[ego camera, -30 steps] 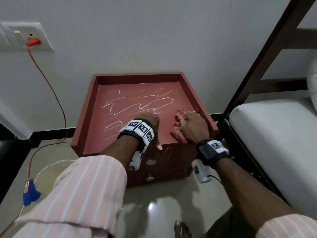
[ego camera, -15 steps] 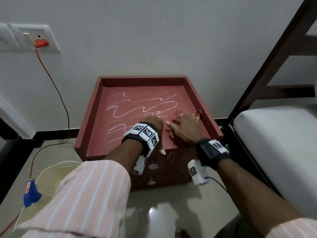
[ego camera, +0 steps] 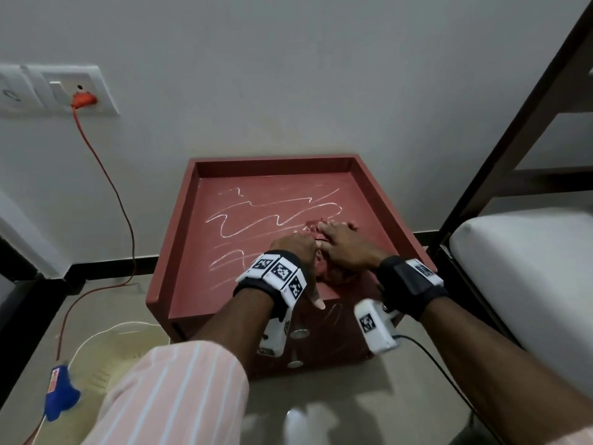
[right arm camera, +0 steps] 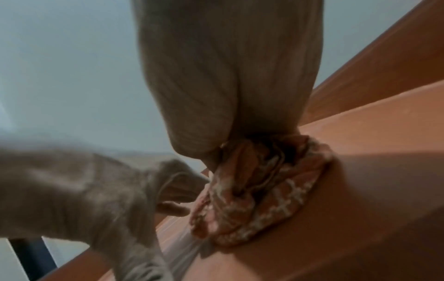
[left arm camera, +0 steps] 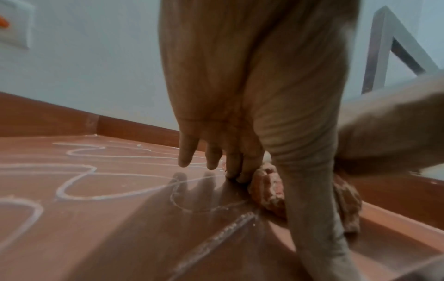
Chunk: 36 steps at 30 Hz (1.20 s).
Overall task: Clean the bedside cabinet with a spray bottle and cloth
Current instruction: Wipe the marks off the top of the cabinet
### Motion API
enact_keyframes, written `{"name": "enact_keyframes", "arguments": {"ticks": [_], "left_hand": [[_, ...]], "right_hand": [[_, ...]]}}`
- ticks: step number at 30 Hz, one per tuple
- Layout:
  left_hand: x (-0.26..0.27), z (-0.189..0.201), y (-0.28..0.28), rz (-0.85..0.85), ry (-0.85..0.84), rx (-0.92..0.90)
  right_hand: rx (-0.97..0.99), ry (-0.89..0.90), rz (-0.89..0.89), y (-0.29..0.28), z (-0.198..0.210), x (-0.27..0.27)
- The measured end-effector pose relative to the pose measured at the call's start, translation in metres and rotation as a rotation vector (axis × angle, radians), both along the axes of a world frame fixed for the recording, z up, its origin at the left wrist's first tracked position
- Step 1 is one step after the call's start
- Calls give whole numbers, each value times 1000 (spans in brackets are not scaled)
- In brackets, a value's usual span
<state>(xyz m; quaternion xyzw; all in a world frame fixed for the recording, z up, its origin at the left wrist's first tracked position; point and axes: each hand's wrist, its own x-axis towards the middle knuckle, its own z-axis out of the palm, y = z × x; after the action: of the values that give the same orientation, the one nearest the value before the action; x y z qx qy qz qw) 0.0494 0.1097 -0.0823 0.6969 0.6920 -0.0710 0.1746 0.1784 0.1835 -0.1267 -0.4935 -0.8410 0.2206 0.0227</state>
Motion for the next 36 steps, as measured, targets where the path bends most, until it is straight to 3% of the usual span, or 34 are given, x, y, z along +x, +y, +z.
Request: {"name": "enact_keyframes", "arguments": {"ticks": [3, 8, 11, 14, 16, 18, 20, 22, 25, 27, 30, 34, 36], "left_hand": [[-8, 3, 9, -1, -73, -53], [-12, 17, 40, 13, -63, 17], [-14, 13, 53, 9, 16, 86], [-17, 10, 58, 32, 17, 15], [-21, 10, 58, 59, -14, -8], [-23, 7, 59, 64, -31, 13], [-22, 9, 60, 49, -10, 27], [-19, 12, 61, 33, 24, 38], [-18, 14, 68, 21, 48, 36], [-21, 14, 70, 34, 66, 5], [-22, 14, 76, 40, 105, 23], [-17, 12, 96, 40, 177, 133], [-22, 1, 110, 45, 171, 82]], "right_hand": [[-36, 57, 82, 3, 8, 32], [198, -157, -148, 50, 22, 20], [146, 13, 18, 31, 16, -8], [63, 98, 190, 19, 13, 6], [52, 75, 91, 37, 19, 19], [112, 30, -126, 65, 25, 18], [176, -92, -244, 75, 22, 1], [138, -123, -120, 69, 16, -18], [-31, 21, 69, 58, 25, -5], [18, -38, 3, 74, 30, 9], [146, -213, -253, 95, 33, -5], [171, -204, 7, 99, 23, -46], [144, -190, 9, 115, 21, -38]]}}
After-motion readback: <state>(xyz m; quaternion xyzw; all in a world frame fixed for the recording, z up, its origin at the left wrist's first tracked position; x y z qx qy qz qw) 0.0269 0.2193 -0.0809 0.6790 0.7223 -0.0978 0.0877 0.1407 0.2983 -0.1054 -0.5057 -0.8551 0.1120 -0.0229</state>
